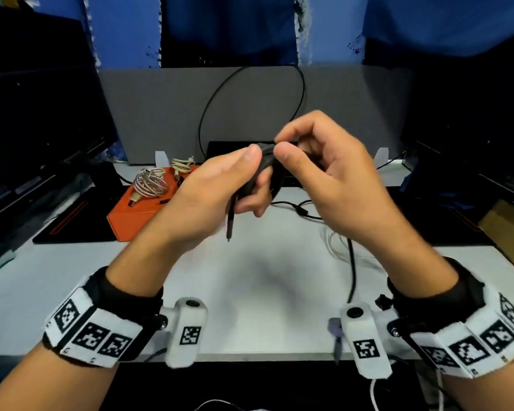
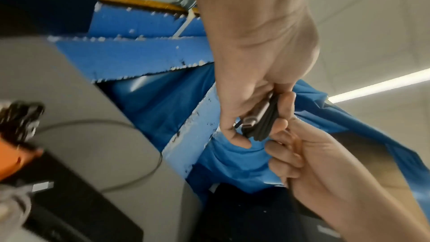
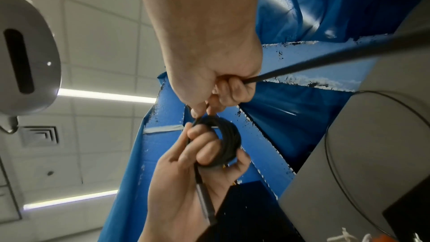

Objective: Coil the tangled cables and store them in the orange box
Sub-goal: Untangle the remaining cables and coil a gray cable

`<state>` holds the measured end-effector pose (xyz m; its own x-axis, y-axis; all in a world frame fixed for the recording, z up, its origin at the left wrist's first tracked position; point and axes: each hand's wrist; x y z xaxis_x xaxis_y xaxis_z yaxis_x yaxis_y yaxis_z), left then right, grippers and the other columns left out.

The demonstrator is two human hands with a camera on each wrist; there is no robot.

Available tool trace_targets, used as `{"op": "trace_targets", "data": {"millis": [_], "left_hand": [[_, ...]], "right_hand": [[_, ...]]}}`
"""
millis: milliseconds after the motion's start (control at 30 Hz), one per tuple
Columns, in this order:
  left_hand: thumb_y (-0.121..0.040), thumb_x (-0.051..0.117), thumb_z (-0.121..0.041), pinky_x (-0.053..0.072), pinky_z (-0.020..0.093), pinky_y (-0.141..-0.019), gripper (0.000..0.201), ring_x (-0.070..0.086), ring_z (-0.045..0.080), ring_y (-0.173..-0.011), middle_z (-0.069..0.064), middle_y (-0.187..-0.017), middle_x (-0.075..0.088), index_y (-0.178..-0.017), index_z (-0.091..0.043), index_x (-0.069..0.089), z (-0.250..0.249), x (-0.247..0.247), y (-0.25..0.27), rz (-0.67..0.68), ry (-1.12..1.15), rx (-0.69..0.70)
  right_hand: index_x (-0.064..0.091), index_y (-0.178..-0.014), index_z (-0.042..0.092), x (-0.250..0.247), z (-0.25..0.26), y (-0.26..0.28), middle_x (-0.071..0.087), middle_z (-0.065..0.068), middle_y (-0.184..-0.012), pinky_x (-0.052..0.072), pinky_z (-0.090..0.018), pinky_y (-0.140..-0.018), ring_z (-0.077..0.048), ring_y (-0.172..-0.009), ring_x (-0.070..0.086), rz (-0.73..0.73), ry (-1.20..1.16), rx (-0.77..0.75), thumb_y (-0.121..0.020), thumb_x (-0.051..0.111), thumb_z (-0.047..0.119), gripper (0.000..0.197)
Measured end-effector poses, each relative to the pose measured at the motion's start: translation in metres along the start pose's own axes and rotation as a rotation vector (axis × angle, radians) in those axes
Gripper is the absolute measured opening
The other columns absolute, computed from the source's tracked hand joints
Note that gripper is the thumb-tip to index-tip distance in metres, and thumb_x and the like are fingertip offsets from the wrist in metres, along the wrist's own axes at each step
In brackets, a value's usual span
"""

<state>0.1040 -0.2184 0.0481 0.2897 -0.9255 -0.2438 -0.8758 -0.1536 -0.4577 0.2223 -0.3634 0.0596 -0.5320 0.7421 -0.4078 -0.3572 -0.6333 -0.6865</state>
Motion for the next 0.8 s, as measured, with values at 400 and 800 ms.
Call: {"op": "trace_targets", "data": {"millis": [400, 800], "left_hand": [[-0.101, 0.039, -0.041, 0.057, 0.045, -0.08, 0.04, 0.063, 0.023, -0.069, -0.001, -0.055, 0.053, -0.09, -0.013, 0.065, -0.009, 0.016, 0.006, 0.154, 0.601, -0.142], [-0.109, 0.035, -0.037, 0.028, 0.019, -0.04, 0.032, 0.046, 0.009, -0.063, -0.006, -0.058, 0.045, -0.092, -0.017, 0.052, -0.022, -0.039, -0.002, 0.021, 1.028, 0.02]], "right_hand": [[0.04, -0.075, 0.035, 0.017, -0.006, 0.006, 0.051, 0.01, -0.074, 0.047, -0.04, -0.067, -0.009, -0.069, 0.056, -0.072, 0.22, -0.043, -0.105, 0.022, 0.052, 0.039], [0.058, -0.123, 0.032, 0.016, -0.033, 0.0, 0.052, 0.008, -0.069, 0.054, -0.04, -0.071, -0.008, -0.065, 0.053, 0.272, 0.154, 0.113, -0.112, 0.038, 0.035, 0.023]]}}
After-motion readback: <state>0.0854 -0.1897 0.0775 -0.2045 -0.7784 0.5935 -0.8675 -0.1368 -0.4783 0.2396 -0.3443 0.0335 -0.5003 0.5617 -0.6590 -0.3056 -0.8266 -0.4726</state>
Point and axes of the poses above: each hand's wrist, its own y-axis away from the middle knuckle, its own x-axis out of the palm, z = x × y
